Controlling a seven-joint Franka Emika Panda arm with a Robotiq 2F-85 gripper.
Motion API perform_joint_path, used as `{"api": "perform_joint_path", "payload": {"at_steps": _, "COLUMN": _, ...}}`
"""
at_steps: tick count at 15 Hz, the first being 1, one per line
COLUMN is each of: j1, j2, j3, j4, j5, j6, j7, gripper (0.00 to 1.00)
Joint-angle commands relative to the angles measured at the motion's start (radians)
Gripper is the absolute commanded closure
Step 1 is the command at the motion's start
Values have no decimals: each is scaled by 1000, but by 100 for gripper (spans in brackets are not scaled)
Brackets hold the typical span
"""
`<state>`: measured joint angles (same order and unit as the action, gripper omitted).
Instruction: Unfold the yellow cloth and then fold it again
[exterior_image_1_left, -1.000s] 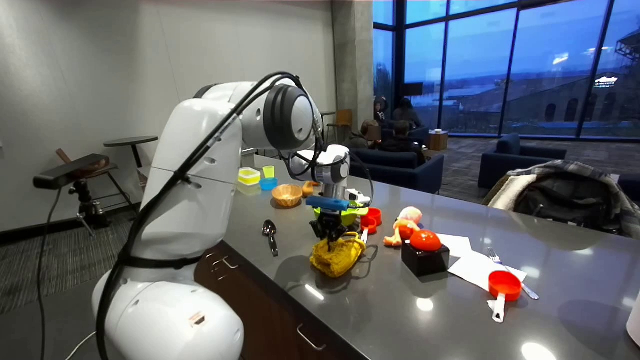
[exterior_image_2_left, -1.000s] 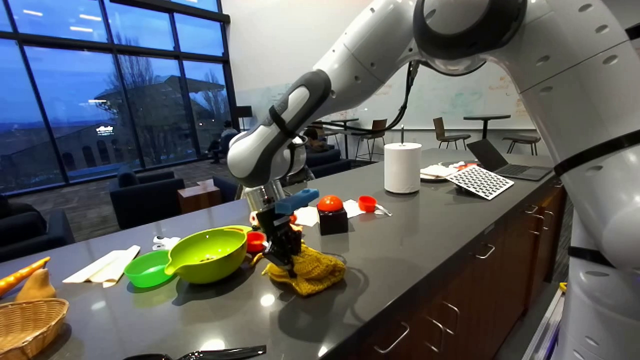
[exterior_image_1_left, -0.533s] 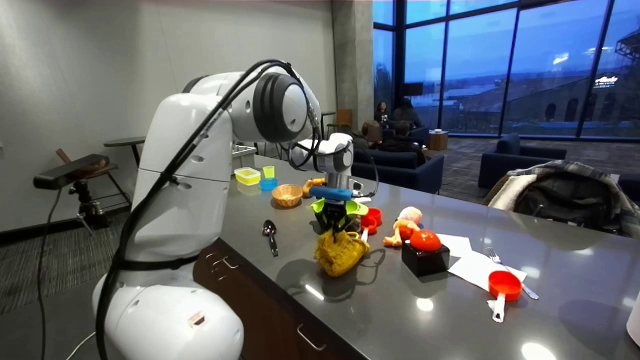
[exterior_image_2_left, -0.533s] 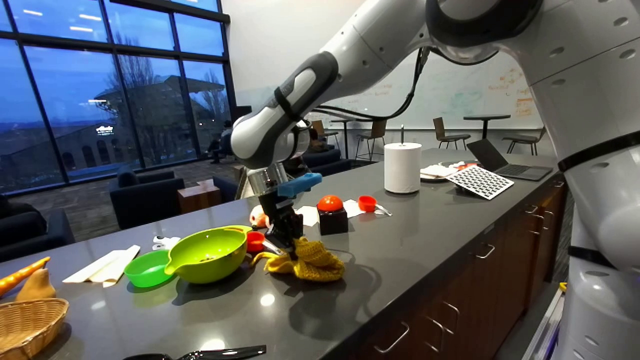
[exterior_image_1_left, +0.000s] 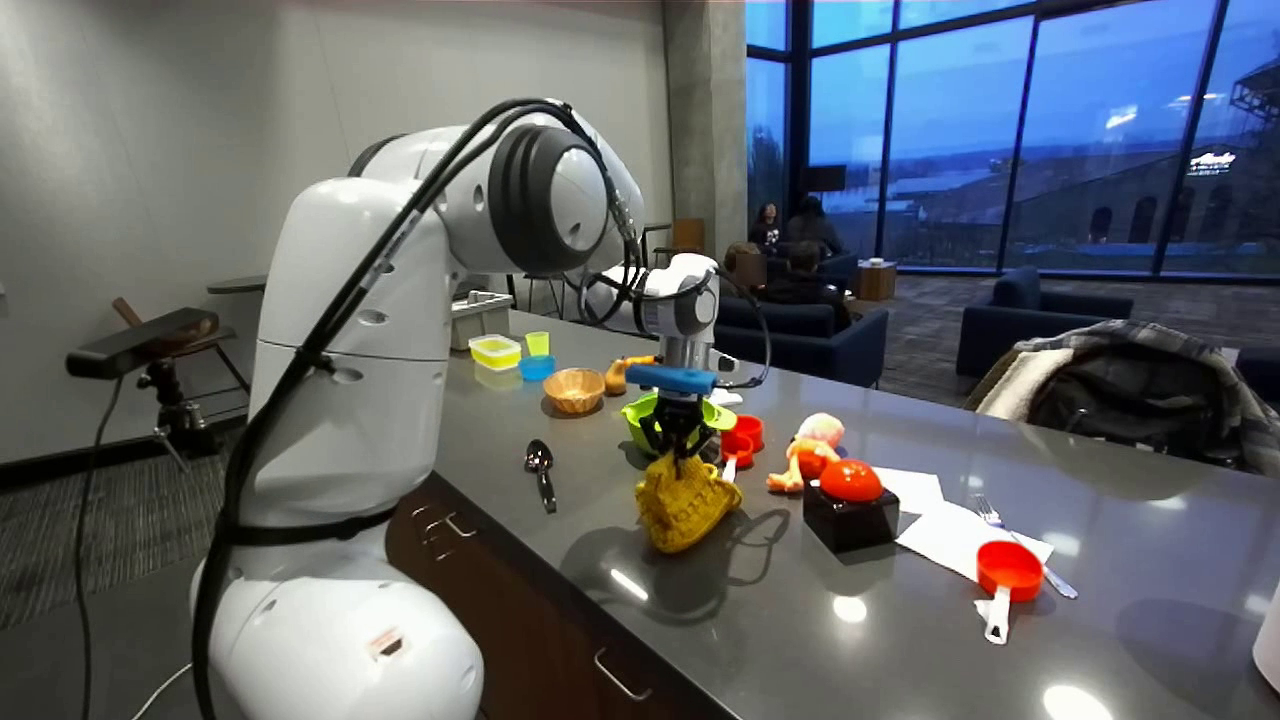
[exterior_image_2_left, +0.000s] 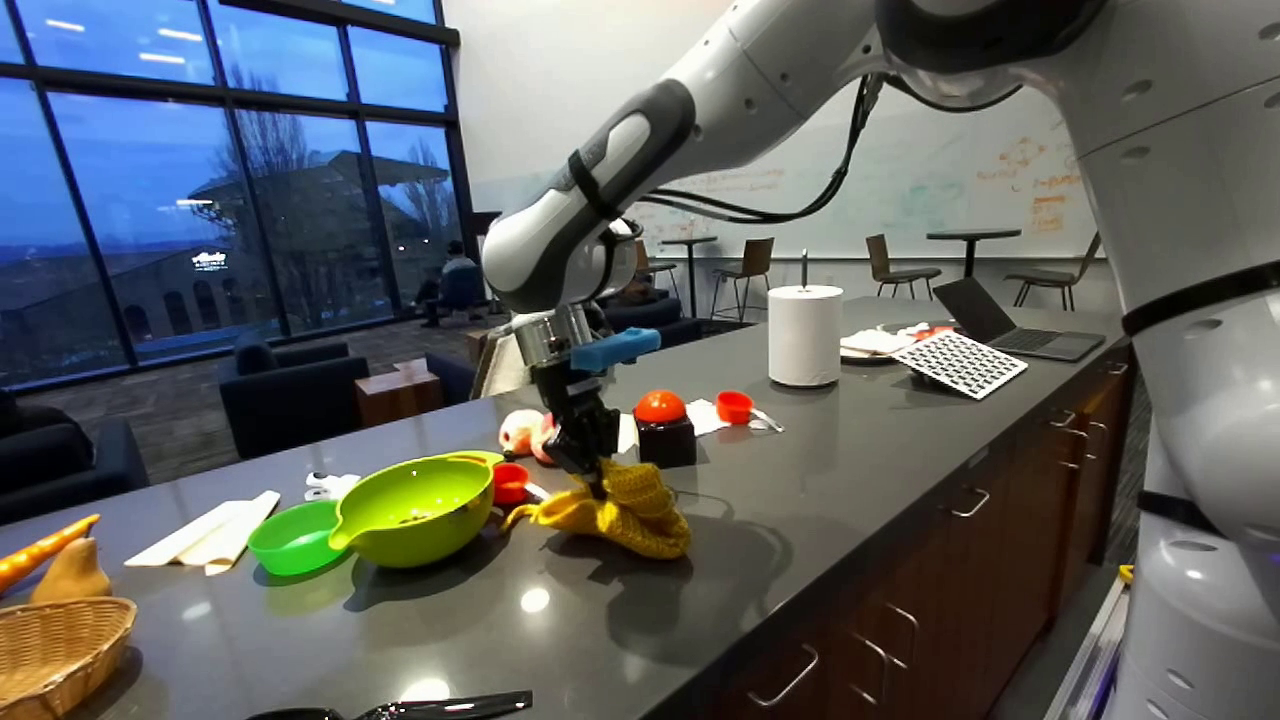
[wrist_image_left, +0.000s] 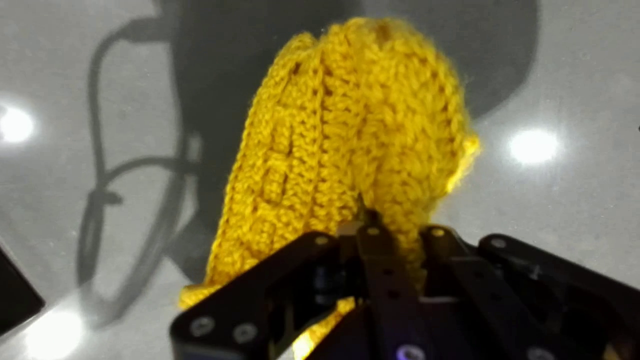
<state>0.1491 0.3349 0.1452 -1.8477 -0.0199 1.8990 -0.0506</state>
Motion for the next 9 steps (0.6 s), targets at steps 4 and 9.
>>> {"api": "perform_joint_path", "payload": {"at_steps": 4, "j1": -22, "j2": 6, "j3": 10, "j4": -52, "j5": 110, "j6": 11, "j7": -71, "gripper": 97}}
{"api": "perform_joint_path", "payload": {"at_steps": 9, "j1": -33, "j2": 59, "j3": 10, "j4": -52, "j5": 165, "j6": 0, "j7": -110, "gripper": 97}}
